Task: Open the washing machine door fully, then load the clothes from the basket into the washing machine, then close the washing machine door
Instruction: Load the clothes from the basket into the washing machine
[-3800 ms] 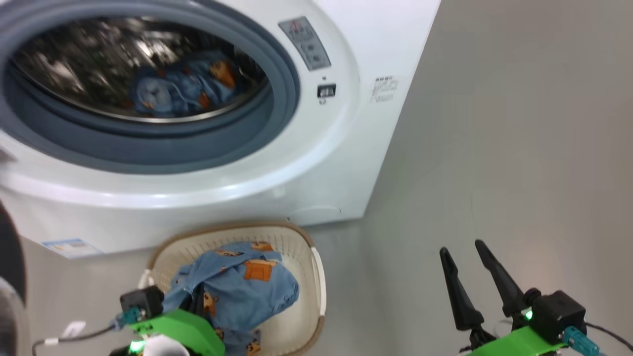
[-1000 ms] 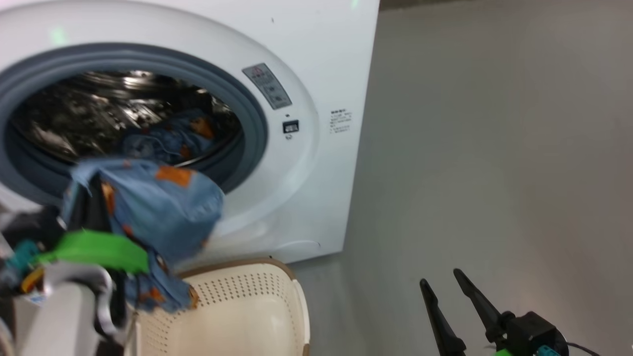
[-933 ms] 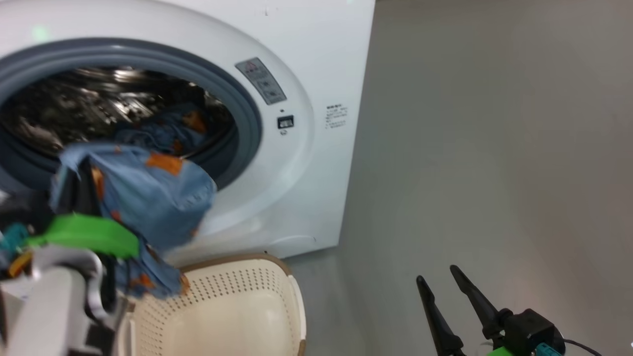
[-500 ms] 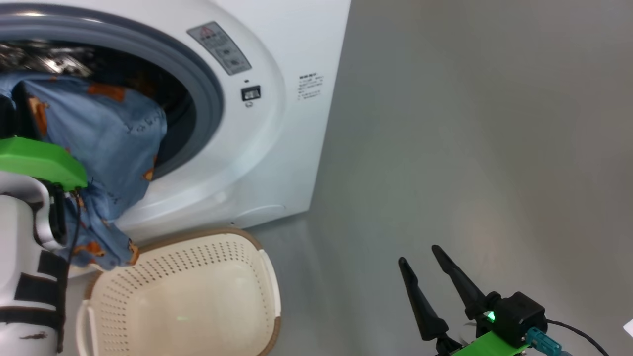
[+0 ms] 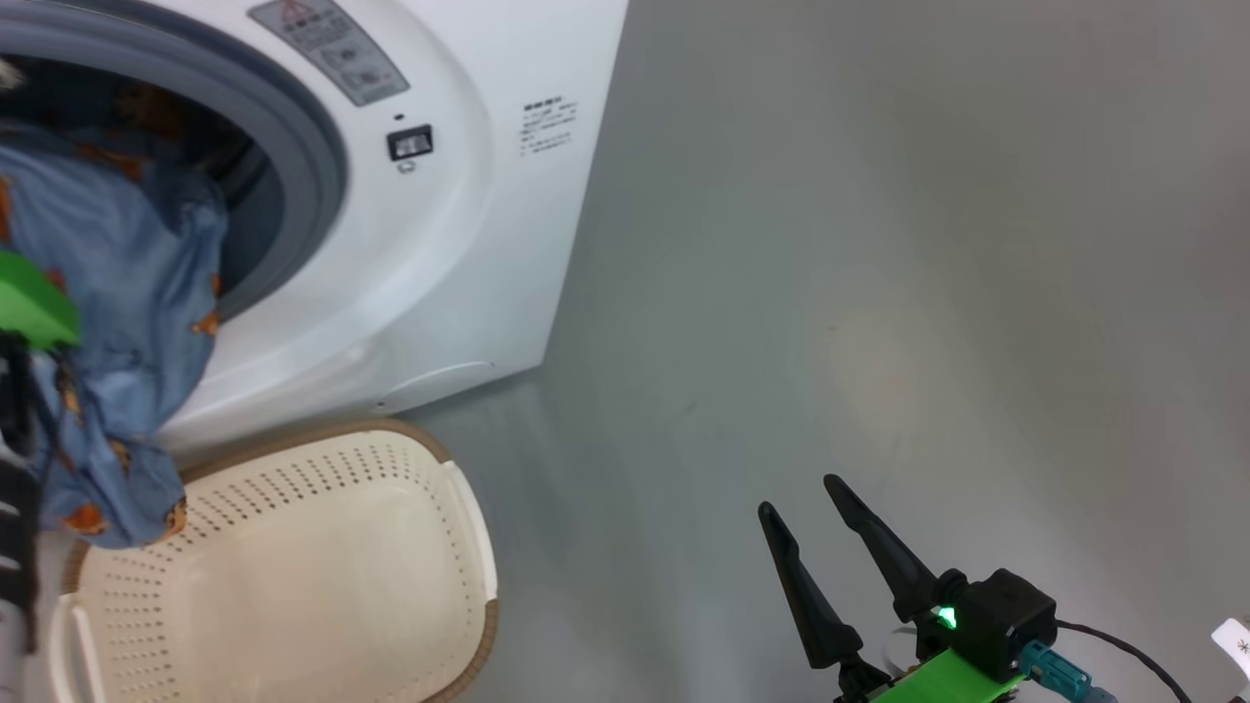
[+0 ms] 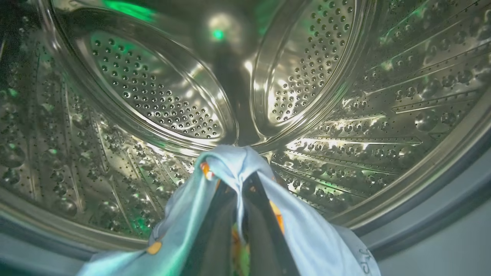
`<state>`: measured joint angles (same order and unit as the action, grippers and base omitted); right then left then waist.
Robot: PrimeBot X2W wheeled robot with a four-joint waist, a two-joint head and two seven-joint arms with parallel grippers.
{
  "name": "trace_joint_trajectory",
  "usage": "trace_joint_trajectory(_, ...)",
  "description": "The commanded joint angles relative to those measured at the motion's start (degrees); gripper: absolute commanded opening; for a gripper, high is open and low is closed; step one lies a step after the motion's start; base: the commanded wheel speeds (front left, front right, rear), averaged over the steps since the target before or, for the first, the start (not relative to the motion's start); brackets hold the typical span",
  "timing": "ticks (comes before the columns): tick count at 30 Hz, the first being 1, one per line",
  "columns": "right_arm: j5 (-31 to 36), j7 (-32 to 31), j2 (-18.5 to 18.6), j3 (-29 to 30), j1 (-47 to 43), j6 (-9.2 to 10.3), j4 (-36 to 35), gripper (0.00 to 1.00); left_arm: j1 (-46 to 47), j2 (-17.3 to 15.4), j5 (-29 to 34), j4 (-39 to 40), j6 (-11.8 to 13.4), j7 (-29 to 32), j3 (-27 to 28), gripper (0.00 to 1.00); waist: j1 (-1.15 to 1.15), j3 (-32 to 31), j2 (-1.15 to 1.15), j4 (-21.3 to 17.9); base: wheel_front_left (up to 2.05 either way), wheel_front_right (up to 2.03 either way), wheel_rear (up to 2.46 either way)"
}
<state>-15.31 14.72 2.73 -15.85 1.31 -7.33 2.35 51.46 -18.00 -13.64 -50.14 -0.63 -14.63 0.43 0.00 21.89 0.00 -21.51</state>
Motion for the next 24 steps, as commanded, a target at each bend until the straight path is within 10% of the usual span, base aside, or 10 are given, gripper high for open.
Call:
trace_joint_trajectory(1, -0.93, 0.28, 0.15, -1.46, 0.22, -0.16, -1.63, 1.0, 3.02, -3.73, 1.09, 0.34, -0.43, -0.36, 1.47, 0.0, 0.0, 1.84, 0.0, -1.49, 0.0, 0.0, 0.0)
trace_joint_trajectory(24, -1.85, 0.28, 0.15, -3.94, -0.75, -0.16, -3.64, 1.0, 19.95, -9.14, 2.98, -2.85, 1.03, -0.37, 3.42, 0.0, 0.0, 9.84, 0.0, -6.02, 0.0, 0.0, 0.0)
